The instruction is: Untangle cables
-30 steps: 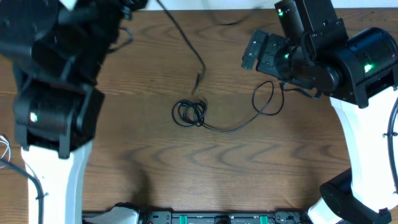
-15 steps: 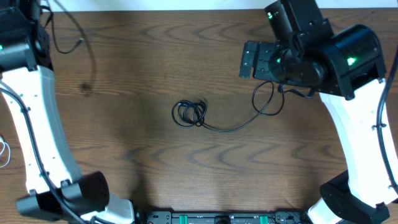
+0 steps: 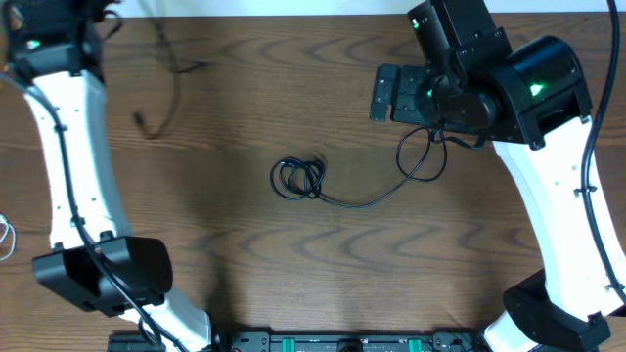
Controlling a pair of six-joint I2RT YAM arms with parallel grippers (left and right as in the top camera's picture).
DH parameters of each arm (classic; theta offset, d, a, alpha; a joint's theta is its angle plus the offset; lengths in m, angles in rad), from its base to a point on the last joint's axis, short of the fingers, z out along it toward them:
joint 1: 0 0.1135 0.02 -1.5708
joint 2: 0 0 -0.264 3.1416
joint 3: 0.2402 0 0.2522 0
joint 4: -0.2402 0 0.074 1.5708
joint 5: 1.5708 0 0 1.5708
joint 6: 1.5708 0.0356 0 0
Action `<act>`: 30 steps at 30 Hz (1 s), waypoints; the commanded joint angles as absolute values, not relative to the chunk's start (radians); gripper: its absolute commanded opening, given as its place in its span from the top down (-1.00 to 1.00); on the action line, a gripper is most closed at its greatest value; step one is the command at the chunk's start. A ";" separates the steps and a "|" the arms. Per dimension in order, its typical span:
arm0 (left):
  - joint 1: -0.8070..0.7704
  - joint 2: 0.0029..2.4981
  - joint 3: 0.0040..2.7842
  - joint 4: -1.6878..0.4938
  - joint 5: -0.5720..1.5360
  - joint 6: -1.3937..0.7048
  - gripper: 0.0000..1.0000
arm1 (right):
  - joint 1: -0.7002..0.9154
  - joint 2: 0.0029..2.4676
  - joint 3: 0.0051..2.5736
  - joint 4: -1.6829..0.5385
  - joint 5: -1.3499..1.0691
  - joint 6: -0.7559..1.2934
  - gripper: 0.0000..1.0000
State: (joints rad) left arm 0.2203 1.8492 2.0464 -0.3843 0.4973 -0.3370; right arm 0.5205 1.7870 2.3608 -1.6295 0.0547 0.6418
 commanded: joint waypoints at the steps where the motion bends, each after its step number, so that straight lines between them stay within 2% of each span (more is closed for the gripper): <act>1: 0.136 1.824 2.060 -0.372 0.659 -0.312 0.85 | 0.531 1.786 2.348 -1.634 0.053 0.621 -0.99; 6: 0.076 1.826 2.060 -0.321 0.651 -0.321 0.85 | 0.532 1.786 2.318 -1.630 0.054 0.596 -0.99; 13: 0.103 1.879 2.059 -0.216 0.512 -0.356 0.85 | 0.532 1.786 2.258 -1.599 0.053 0.596 -0.99; 18: 0.191 2.017 2.059 -0.114 0.250 -0.342 0.85 | 0.532 1.786 2.206 -1.580 0.045 0.597 -0.99; 21: 0.273 2.093 2.059 -0.033 0.070 -0.228 0.85 | 0.532 1.786 2.181 -1.582 0.038 0.597 -0.99; 22: 0.298 2.106 2.059 -0.028 0.013 -0.213 0.66 | 0.532 1.786 2.175 -1.585 0.036 0.597 -0.99; 23: 0.328 2.117 2.059 -0.030 -0.043 -0.214 -0.28 | 0.532 1.786 2.167 -1.591 0.033 0.596 -0.98; 24: 0.354 2.125 2.059 -0.038 -0.057 -0.215 -0.99 | 0.532 1.786 2.162 -1.595 0.030 0.596 -0.99; 30: 0.463 2.130 2.059 -0.170 -0.054 -0.229 -0.98 | 0.532 1.786 2.138 -1.591 0.031 0.596 -0.99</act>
